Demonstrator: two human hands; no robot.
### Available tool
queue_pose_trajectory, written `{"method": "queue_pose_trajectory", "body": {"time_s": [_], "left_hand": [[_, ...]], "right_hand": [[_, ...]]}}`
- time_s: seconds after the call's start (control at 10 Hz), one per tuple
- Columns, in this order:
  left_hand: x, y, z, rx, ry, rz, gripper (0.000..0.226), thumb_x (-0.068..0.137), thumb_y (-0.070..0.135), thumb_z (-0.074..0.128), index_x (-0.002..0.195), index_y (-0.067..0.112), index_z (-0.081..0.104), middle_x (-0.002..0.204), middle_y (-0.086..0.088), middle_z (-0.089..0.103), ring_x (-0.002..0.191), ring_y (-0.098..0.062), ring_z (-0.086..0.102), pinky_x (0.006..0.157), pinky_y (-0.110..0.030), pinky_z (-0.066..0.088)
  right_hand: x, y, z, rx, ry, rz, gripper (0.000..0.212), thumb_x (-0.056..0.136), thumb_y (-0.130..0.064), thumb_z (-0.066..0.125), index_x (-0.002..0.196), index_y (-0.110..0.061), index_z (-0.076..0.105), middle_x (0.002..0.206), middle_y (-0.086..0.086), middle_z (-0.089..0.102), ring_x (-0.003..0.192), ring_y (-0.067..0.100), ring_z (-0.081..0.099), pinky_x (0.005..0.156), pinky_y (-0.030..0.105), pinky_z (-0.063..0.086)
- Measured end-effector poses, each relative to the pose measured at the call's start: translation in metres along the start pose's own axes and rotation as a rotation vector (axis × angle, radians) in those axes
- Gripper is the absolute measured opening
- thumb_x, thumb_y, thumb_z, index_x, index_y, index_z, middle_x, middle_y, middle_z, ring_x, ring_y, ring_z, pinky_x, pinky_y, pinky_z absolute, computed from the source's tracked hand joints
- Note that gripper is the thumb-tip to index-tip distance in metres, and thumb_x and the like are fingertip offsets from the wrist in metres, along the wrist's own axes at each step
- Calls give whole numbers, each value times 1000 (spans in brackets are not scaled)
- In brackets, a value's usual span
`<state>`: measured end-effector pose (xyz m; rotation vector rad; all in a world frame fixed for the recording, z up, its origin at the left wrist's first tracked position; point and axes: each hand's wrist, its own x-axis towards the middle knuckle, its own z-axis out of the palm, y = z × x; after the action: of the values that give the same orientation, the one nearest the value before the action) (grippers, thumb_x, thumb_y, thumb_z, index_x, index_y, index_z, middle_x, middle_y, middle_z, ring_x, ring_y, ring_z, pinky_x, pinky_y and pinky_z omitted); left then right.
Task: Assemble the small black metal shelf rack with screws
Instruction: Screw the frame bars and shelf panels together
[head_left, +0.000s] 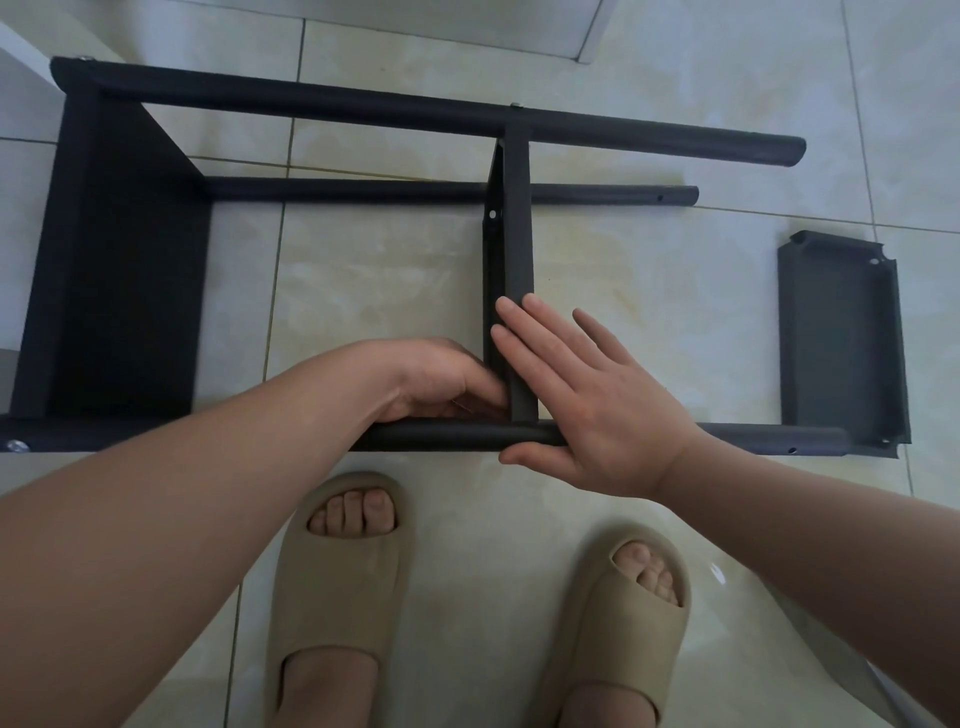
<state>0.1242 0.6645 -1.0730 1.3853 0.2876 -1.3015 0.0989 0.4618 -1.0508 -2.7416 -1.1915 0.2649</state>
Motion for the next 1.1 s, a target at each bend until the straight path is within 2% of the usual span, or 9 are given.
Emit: {"method": "queue_pose_trajectory", "body": {"time_s": [0.2,0.3,0.4,0.5,0.6,0.7,0.9,1.0,1.1], "left_hand": [[-1,-1,-3,-31,-74,-13,33,88,-1,55,67,12,76,72,-8,72,63,-17,70,55,-21,52],[-1,-1,-5,-39,-112,-36,32,88,2,54,69,13,78,78,-9,74,69,-18,71,61,-23,54],[1,-1,-4,-56,-105,-63,25,91,7,55,82,9,79,85,-11,75,72,-19,72,61,-23,55],[3,-3,-3,-5,-24,16,15,89,4,60,97,1,73,85,-14,74,73,-21,72,61,-26,55],[3,-4,-4,17,-39,46,17,89,0,58,83,6,73,74,-10,72,65,-19,70,55,-23,53],[2,-4,-6,-17,-83,43,31,87,-5,54,69,11,73,69,-10,69,61,-18,68,54,-23,52],[4,-5,-5,-16,-83,54,16,90,1,56,96,0,71,85,-13,73,74,-21,71,62,-26,54],[5,-5,-4,77,-30,81,12,89,0,58,91,4,70,80,-10,72,71,-20,69,60,-25,53],[6,-5,-5,64,-45,71,14,87,-4,55,92,2,67,75,-12,66,66,-21,65,59,-25,52]], "right_hand": [[0,0,0,-2,3,-2,93,94,-73,36,158,-6,27,168,9,14,157,25,10,122,55,24],[0,0,0,-2,0,1,93,94,-73,36,159,-6,27,168,8,14,157,25,9,122,54,24],[0,0,0,-4,5,0,93,94,-73,36,158,-6,28,168,8,15,157,25,10,122,55,24],[0,-1,0,-4,6,0,93,94,-73,37,158,-6,28,168,8,15,157,25,10,121,55,24],[0,-1,0,-6,6,-1,93,94,-72,38,158,-6,27,168,8,15,157,26,10,121,55,24],[0,0,0,-9,8,-2,93,94,-72,38,158,-6,28,168,9,16,156,26,11,122,54,24],[0,-1,-1,-9,9,-2,92,94,-72,36,158,-6,29,168,9,16,156,26,11,121,55,25],[0,-1,0,-6,13,-2,92,94,-72,38,158,-6,29,168,9,17,156,26,12,121,56,26],[0,0,0,-7,19,-4,92,94,-72,39,158,-5,29,168,9,17,156,27,12,120,56,26]]}}
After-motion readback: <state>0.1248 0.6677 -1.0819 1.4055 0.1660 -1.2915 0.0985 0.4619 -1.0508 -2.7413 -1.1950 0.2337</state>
